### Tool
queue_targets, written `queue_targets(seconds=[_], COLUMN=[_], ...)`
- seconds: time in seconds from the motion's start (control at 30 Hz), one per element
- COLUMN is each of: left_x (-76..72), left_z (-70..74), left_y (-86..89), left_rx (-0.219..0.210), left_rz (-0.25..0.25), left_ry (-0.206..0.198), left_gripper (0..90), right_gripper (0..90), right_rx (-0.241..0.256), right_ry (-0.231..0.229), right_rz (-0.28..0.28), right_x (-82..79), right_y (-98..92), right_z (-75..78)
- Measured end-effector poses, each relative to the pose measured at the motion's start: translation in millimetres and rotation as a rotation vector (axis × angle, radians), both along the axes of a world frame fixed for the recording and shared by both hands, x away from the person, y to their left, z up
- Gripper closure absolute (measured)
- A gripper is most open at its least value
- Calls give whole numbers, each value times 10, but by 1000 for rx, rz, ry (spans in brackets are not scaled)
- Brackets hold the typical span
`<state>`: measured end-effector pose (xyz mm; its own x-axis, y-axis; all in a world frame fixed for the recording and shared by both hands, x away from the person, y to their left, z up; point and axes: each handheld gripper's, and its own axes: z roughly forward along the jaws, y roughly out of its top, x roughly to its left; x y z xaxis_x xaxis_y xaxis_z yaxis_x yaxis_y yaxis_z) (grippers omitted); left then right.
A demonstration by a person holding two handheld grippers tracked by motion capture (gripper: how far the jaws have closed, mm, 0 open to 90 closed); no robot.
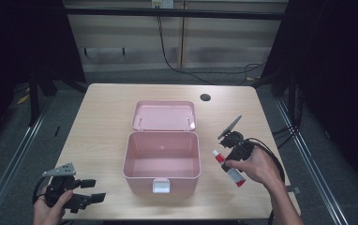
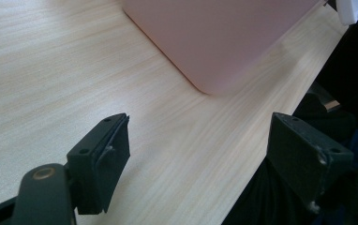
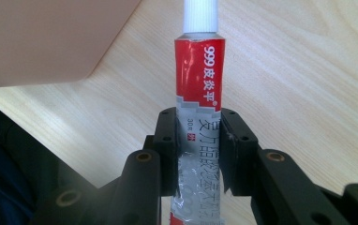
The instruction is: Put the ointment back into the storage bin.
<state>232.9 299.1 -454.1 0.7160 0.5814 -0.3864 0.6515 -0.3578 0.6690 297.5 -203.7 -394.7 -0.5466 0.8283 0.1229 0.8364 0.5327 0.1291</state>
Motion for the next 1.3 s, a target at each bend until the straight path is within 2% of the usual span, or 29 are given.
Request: queue_targets(seconds=[0.1,0.37,0.57,0.73,0.77,1.03,1.3], left_x=[-1,-3,-3,-4,-4,-3,-5], left_z=[-1,0,0,-1,-1,-2,-1], left_y=[1,1,2,-2,-3,-1,-2], left_rx=[-1,-6,-4,-2,-1,0,-1], left_rz=[0,0,-1,0,-1,-1,-1], left_ry=[1,2,1,1,1,1,1], left_gripper=[215,214,214,214,214,214,214], right_gripper=[709,709,709,709,709,710,710], right_rx=[5,16,12,25,14,44,51], right_ry=[10,-8,-5,-3,-2,-19,-38], right_rz=[14,28,46,84,90,114,190], right_x=[-2,-2,1,-5,-3,15,9], right_y=[2,0,20,41,51,89,171], right_z=[36,135,195,236,250,391,507])
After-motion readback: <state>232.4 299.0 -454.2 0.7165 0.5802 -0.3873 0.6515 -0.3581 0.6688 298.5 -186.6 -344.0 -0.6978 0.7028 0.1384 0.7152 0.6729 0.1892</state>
